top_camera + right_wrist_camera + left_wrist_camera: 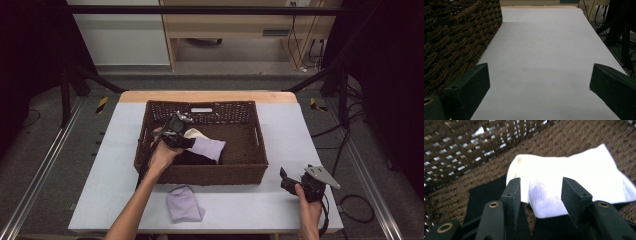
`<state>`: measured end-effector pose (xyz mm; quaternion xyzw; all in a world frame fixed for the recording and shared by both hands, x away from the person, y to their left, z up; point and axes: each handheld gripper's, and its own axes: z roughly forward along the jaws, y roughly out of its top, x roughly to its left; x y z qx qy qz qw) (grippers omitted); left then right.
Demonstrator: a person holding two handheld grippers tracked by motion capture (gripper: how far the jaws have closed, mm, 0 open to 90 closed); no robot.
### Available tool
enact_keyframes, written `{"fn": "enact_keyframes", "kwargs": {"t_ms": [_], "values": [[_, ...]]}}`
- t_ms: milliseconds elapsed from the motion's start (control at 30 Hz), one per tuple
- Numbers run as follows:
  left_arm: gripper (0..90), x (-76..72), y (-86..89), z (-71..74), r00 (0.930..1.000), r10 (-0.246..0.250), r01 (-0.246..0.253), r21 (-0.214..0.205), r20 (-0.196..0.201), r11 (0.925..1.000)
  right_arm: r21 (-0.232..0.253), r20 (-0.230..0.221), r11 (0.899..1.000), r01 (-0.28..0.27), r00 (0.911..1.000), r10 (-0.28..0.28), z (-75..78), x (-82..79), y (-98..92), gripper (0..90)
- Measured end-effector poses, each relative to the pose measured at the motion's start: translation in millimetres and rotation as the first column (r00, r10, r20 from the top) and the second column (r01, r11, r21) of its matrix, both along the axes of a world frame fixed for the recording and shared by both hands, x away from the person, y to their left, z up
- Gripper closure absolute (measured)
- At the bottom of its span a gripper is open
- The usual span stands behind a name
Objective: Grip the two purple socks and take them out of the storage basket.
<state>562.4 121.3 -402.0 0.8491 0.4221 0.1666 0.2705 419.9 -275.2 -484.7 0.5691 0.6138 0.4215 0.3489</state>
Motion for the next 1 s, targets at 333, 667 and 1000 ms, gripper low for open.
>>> {"fn": "enact_keyframes", "kwargs": {"t_ms": [333,667,1000], "values": [[32.0,10.9,-7.9,-16.0,0.9833,-0.004,0.022,0.098,-0.182,0.9949,-0.001,0.000,1.000,0.001,1.0000,-0.001,0.1,-0.2,0.0,3.4],[77.8,10.3,-11.8,-18.9,0.9748,-0.046,0.072,0.111,-0.218,0.9913,0.000,0.002,1.000,0.002,1.0000,-0.002,0.1,-0.4,0.0,3.4],[85.2,-1.2,1.3,0.6,0.9970,-0.073,0.071,-0.082,-0.025,0.9941,0.001,0.001,1.000,0.002,1.0000,-0.002,0.1,-0.5,-0.1,3.4]]}}
